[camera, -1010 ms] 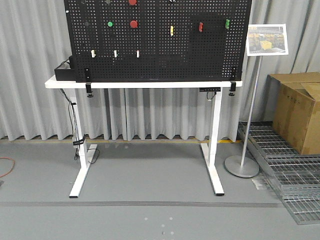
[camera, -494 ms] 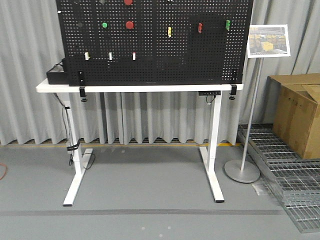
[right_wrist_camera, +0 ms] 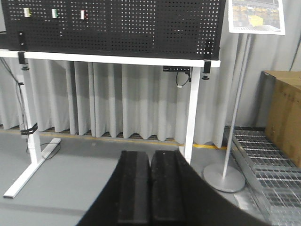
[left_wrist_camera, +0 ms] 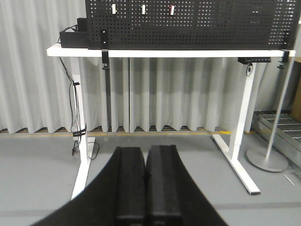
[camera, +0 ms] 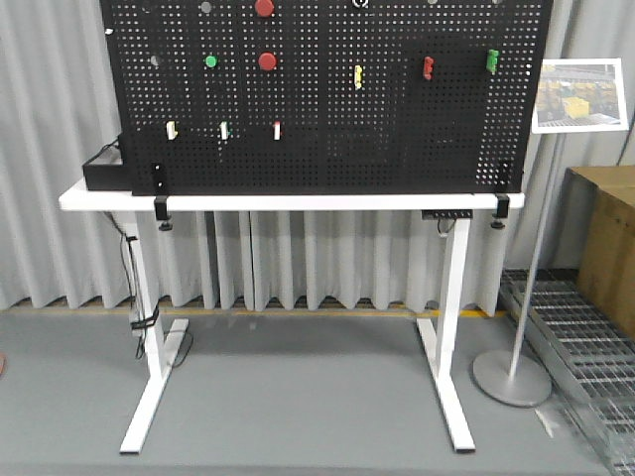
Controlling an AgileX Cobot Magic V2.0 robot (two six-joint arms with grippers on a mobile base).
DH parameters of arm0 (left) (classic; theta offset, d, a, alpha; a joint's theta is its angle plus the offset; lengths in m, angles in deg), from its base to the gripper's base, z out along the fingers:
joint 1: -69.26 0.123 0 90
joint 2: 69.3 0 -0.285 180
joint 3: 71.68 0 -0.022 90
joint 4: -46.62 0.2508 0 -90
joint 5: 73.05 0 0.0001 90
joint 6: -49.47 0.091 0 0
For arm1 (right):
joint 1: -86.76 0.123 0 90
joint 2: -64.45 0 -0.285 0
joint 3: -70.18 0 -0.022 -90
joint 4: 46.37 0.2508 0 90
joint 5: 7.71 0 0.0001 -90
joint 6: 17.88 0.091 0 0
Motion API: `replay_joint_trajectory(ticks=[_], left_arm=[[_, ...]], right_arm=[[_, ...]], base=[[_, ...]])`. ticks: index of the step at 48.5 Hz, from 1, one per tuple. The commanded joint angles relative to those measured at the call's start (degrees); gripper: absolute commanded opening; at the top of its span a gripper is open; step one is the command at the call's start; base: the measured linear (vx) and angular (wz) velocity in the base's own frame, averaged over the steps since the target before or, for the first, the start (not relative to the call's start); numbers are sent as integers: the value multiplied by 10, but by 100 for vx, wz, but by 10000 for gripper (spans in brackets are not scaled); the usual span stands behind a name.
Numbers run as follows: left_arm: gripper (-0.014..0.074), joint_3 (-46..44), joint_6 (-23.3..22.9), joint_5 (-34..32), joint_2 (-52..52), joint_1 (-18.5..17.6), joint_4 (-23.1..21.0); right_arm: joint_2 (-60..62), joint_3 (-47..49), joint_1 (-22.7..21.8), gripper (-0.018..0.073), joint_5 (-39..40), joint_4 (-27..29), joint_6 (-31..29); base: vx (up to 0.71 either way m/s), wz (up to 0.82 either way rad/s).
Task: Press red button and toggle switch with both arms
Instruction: 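Drive the base forward toward the black pegboard on the white table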
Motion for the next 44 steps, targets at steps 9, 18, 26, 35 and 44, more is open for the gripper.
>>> replay_joint_trajectory(ticks=[9, 18, 26, 35, 44], left_arm=[[2, 20, -4, -46, 9, -1, -1], [2, 20, -4, -46, 9, -1, -1], [2, 20, -4, -46, 9, -1, -1], [2, 20, -4, -46, 9, -1, -1], [2, 20, -4, -46, 9, -1, -1]], right_arm=[[9, -7, -1, -3, 47, -7, 0], [9, -7, -1, -3, 47, -7, 0], [9, -7, -1, -3, 47, -7, 0], [9, -7, -1, -3, 47, -7, 0], [9, -7, -1, -3, 47, -7, 0]], base=[[45, 0], [44, 1], [42, 1], [41, 1], [40, 1]])
